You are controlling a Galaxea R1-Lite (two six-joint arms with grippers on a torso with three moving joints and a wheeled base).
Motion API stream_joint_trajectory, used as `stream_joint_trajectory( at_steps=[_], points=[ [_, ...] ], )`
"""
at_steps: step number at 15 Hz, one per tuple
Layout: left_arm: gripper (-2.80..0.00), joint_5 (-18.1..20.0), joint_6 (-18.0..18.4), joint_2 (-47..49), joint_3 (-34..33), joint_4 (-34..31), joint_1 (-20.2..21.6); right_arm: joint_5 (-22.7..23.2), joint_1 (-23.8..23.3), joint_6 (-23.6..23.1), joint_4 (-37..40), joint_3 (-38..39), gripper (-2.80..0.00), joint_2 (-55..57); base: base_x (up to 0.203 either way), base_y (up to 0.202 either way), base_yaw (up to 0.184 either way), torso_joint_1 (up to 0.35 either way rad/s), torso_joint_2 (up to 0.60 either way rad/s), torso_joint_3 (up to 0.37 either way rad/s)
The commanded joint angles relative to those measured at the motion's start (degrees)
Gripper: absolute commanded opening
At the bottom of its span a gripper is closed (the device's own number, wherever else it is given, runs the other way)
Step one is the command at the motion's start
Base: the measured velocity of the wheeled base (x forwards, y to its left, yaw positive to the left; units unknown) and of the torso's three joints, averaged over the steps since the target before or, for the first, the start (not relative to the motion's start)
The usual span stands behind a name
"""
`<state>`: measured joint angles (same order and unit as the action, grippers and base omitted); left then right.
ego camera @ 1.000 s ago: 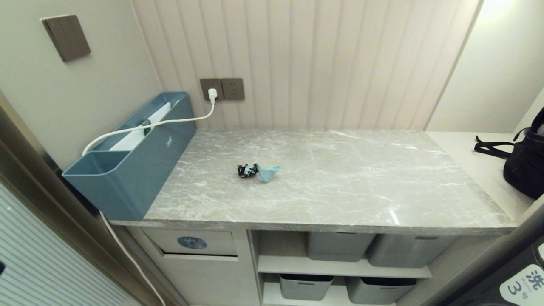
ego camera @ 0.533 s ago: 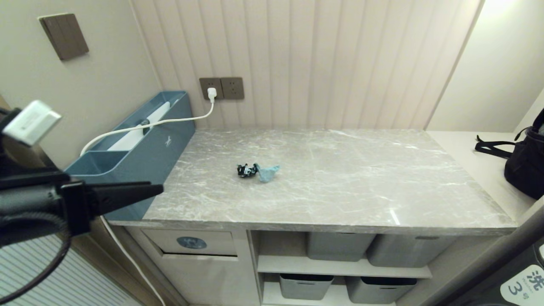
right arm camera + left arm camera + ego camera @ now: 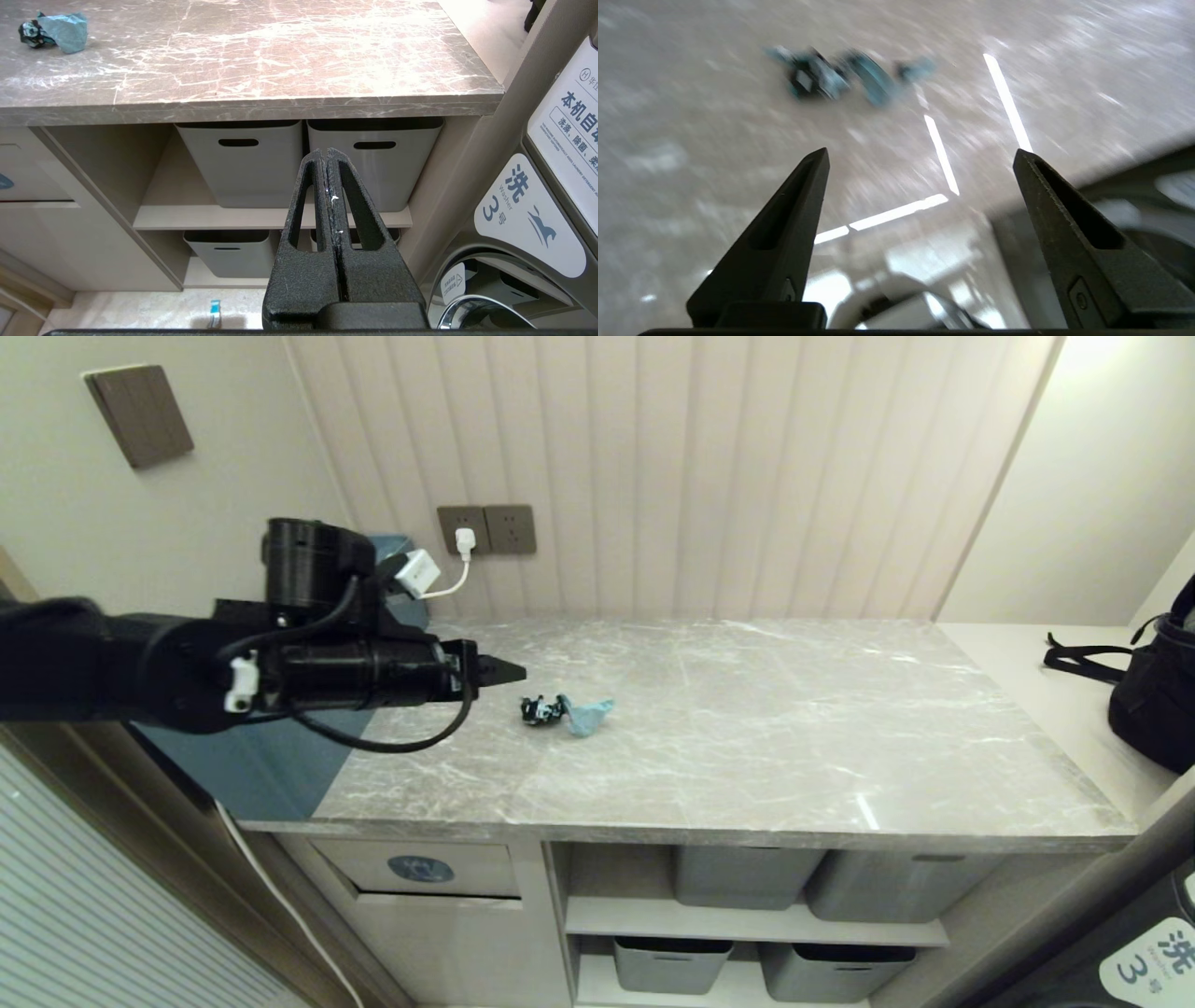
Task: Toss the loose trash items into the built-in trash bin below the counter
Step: Pick up the garbage
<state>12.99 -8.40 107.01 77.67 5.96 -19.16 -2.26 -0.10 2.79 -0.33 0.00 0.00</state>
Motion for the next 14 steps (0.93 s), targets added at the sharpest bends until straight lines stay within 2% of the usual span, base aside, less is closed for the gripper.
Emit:
stream_joint_trajectory(
  at_steps=[1, 4, 7, 9, 11, 14],
  points=[
    [0.0, -4.23, 0.01, 13.29, 7.34, 2.43, -0.59, -0.02, 0.01, 0.02, -0.02, 0.01, -2.8, 0.0, 0.0, 0.0, 0.0, 0.0, 0.0, 0.0],
    [0.0, -10.91, 0.06, 25.37, 19.84, 10.24, -1.33, -0.02, 0.01, 0.02, -0.02, 0.09, -2.8, 0.01, 0.0, 0.0, 0.0, 0.0, 0.0, 0.0],
    [0.0, -13.19, 0.02, 33.12, 31.34, 11.89, -1.92, -0.03, 0.01, 0.02, -0.02, 0.09, -2.8, 0.0, 0.0, 0.0, 0.0, 0.0, 0.0, 0.0],
    [0.0, -14.92, 0.0, 36.26, 32.87, 12.26, -2.68, 0.01, 0.01, 0.02, -0.02, 0.01, -2.8, 0.01, 0.0, 0.0, 0.0, 0.0, 0.0, 0.0],
    [0.0, -14.84, -0.24, 37.59, 32.97, 13.07, -3.06, -0.03, 0.01, 0.02, -0.02, 0.08, -2.8, 0.0, 0.0, 0.0, 0.0, 0.0, 0.0, 0.0],
    [0.0, -14.84, -0.28, 40.44, 32.98, 19.47, -3.22, 0.06, 0.01, 0.02, -0.02, 0.09, -2.8, 0.0, 0.0, 0.0, 0.0, 0.0, 0.0, 0.0]
  ],
)
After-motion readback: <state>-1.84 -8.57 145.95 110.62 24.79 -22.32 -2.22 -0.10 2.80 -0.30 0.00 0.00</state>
